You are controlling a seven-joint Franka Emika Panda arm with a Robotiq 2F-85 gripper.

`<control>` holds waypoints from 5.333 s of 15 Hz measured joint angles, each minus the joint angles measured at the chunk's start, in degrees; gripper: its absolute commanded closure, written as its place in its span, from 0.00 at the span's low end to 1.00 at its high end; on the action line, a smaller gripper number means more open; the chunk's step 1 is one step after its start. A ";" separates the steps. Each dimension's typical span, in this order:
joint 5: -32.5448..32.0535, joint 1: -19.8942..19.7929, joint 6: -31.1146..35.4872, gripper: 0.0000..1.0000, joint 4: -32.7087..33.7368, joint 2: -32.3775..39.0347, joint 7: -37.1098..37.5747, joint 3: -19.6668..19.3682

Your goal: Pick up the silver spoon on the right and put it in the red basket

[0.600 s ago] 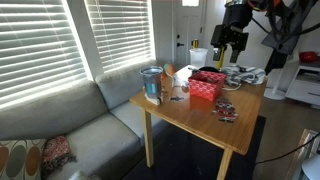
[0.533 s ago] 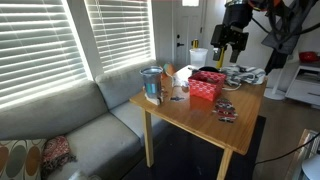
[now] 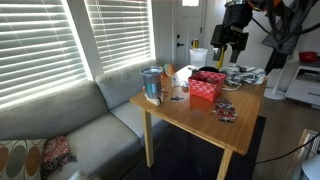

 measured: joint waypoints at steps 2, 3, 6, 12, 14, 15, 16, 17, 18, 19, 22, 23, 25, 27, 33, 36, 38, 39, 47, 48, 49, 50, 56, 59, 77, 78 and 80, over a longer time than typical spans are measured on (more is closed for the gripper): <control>-0.56 -0.99 0.30 0.00 0.07 -0.01 0.03 0.09; -1.37 -1.99 0.43 0.00 0.20 -0.02 0.04 0.09; -6.23 -6.05 0.49 0.00 1.04 -0.11 0.05 -0.28; -18.90 -13.35 0.64 0.00 2.00 0.43 -0.15 -2.53; -20.75 -14.32 0.64 0.00 1.94 1.39 -1.50 -3.96; -21.10 -14.49 0.64 0.00 1.97 2.03 -2.11 -4.79; -21.24 -14.55 0.64 0.00 2.05 2.66 -2.61 -5.44; -21.36 -14.56 0.64 0.00 2.19 3.16 -2.82 -5.80; -21.40 -14.56 0.64 0.00 2.32 3.48 -2.86 -5.88; -21.41 -14.55 0.64 0.00 2.39 3.62 -2.86 -5.85; -21.42 -14.55 0.64 0.00 2.50 3.63 -2.86 -5.84; -21.41 -14.53 0.64 0.00 2.50 3.64 -2.86 -5.84; -21.41 -14.16 0.86 0.00 2.28 4.15 -2.86 -5.82; -21.39 -13.55 2.67 0.00 1.24 5.32 -2.89 -5.59; -21.39 -12.80 13.81 0.04 -3.32 10.30 -2.43 -5.33; -21.09 -12.81 18.74 0.26 -4.32 12.40 -2.55 -6.04; -21.03 -12.81 20.59 0.41 -4.73 13.68 -2.55 -6.31; -21.03 -12.81 21.36 0.44 -4.84 14.32 -2.53 -6.35; -21.03 -12.82 22.71 0.53 -6.10 17.36 -1.90 -6.35; -21.03 -12.82 22.70 0.52 -6.24 17.50 -1.75 -6.36; -21.02 -12.82 22.70 0.52 -6.31 17.66 -1.62 -6.37; -21.02 -12.83 22.70 0.51 -6.32 17.84 -1.43 -6.38; -21.04 -12.97 22.70 0.56 -6.43 18.98 0.08 -6.40; -21.04 -13.02 22.70 0.61 -6.46 19.80 0.50 -6.45; -21.12 -13.79 30.03 0.93 -6.40 21.63 1.70 -7.97; -21.13 -13.82 30.27 0.99 -6.40 21.69 1.71 -7.99; -21.27 -13.97 30.46 1.00 -6.42 21.69 1.77 -8.00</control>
